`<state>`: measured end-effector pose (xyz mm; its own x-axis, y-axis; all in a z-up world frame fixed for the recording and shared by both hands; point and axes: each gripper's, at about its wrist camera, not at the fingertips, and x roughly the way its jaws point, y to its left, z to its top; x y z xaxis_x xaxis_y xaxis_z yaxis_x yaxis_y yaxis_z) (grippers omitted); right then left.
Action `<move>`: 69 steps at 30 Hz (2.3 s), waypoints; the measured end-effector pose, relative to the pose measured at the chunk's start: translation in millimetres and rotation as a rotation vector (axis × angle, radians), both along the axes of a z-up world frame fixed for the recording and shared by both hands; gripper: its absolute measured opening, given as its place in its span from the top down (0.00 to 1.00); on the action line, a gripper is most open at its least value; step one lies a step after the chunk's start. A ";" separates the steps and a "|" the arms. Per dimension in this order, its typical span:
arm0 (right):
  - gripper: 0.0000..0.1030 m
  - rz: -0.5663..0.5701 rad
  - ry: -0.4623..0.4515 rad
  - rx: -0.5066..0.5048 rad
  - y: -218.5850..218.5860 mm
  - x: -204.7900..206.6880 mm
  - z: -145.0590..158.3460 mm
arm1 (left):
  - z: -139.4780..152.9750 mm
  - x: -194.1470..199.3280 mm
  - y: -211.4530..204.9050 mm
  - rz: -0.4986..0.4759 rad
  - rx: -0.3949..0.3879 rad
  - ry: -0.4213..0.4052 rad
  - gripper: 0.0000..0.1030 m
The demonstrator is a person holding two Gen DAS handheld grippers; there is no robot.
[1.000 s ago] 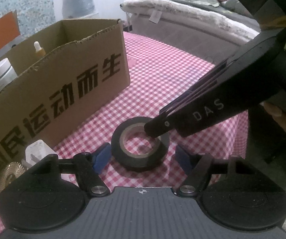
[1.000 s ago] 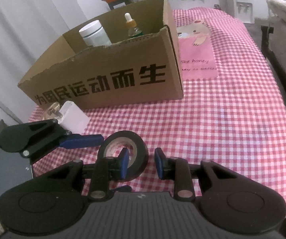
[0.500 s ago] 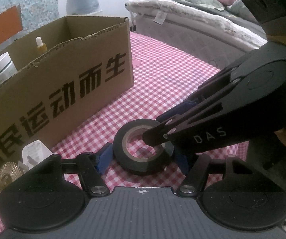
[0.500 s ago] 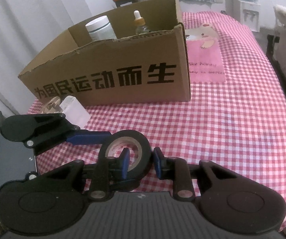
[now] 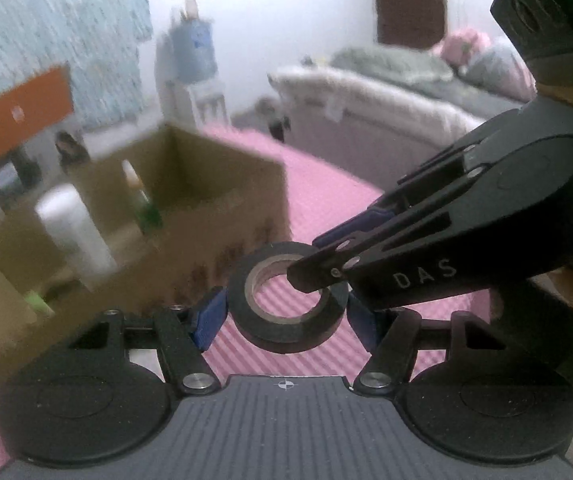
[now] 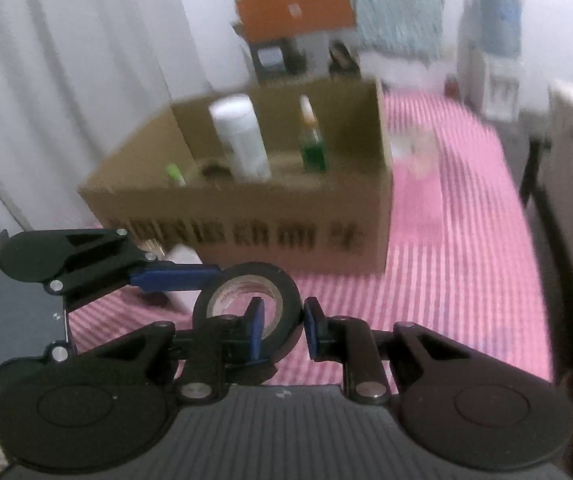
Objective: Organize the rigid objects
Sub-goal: 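Lift the tape roll and carry it over the box with the right gripper, then lower the tape roll into the box and open the right gripper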
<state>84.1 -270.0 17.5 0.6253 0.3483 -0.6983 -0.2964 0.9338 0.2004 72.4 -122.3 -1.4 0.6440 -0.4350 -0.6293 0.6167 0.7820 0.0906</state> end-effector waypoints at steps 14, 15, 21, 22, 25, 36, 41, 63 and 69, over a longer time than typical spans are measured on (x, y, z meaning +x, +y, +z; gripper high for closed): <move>0.77 0.146 -0.059 -0.055 26.7 93.8 63.0 | 38.2 86.3 17.3 0.114 -0.029 0.028 0.36; 0.77 0.156 -0.036 -0.058 27.4 105.0 60.4 | 35.2 97.4 17.5 0.123 -0.032 0.056 0.36; 0.77 0.203 0.100 -0.114 30.5 170.3 37.0 | 13.6 153.9 15.3 0.146 -0.065 0.211 0.36; 0.77 0.207 0.116 -0.130 31.3 178.5 32.5 | 10.5 160.4 14.9 0.148 -0.077 0.236 0.36; 0.78 0.216 0.158 -0.179 32.3 201.4 18.5 | 3.3 172.5 12.6 0.146 -0.098 0.280 0.36; 0.78 0.268 0.172 -0.314 37.8 240.5 -1.1 | -10.3 197.3 2.7 0.167 -0.109 0.328 0.36; 0.78 0.282 0.152 -0.332 39.5 244.1 -3.2 | -14.3 209.2 3.6 0.179 -0.132 0.412 0.34; 0.37 0.155 -0.030 -0.148 10.4 190.3 52.4 | 34.4 164.2 18.7 0.166 -0.146 0.243 0.14; 0.17 0.086 -0.144 0.022 -15.9 120.9 89.1 | 62.8 113.2 45.1 0.174 -0.139 0.144 0.03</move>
<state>205.0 -285.9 106.6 0.6855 0.4187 -0.5956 -0.4019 0.8998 0.1700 185.6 -77.2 61.4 0.6251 -0.4140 -0.6617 0.4707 0.8762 -0.1035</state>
